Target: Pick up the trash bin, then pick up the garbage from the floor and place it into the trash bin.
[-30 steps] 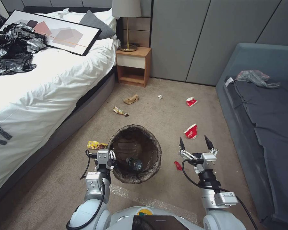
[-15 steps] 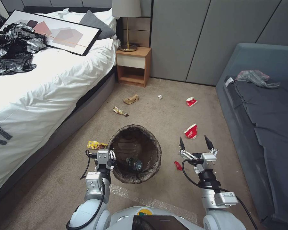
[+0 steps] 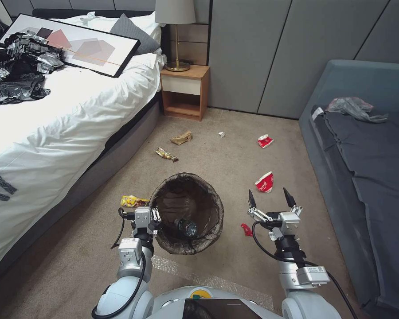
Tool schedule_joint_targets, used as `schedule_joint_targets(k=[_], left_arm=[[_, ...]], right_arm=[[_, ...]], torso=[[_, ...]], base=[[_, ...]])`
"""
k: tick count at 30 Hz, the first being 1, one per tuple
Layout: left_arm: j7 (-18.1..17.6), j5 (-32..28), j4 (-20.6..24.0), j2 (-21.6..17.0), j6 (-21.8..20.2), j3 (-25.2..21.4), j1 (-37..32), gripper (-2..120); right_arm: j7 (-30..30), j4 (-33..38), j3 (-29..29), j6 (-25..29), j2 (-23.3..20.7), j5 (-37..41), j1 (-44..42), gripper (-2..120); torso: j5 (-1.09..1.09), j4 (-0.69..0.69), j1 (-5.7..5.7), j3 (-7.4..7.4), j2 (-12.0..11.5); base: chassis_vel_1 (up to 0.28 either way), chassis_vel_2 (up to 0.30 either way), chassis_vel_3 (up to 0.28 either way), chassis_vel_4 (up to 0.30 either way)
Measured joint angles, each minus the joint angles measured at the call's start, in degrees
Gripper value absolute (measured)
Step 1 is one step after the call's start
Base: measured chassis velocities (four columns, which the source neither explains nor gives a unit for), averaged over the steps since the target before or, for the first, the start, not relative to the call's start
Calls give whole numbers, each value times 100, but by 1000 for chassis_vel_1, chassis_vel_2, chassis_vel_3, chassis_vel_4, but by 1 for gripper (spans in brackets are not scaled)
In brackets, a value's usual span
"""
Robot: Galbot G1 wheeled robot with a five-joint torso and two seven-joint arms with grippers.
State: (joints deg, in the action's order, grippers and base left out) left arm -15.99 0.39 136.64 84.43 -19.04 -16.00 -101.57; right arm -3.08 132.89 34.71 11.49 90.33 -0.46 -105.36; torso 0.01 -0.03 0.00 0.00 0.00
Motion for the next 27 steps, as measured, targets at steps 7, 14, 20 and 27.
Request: schedule_joint_targets(k=[7,14,20,27], left_arm=[[1,0,0,0,1,2,4,3],[0,0,0,0,1,0,0,3],[0,0,1,0,1,0,0,3],[0,0,1,0,1,0,0,3]], right_arm=[[486,-42,332,-476,-605,283,810,100],[497,-131,227,-797,-713,317,875,100],[509,-422,90,-1280,-968,607,980,100],[402,-888,-42,-1497,-1162,747,1143,100]], torso=[[-3,2,0,1,0],[0,3,0,1,0],[-1,4,0,0,0],[-1,3,0,0,0]], base=[[0,0,0,0],[0,0,0,0],[0,0,0,0],[0,0,0,0]])
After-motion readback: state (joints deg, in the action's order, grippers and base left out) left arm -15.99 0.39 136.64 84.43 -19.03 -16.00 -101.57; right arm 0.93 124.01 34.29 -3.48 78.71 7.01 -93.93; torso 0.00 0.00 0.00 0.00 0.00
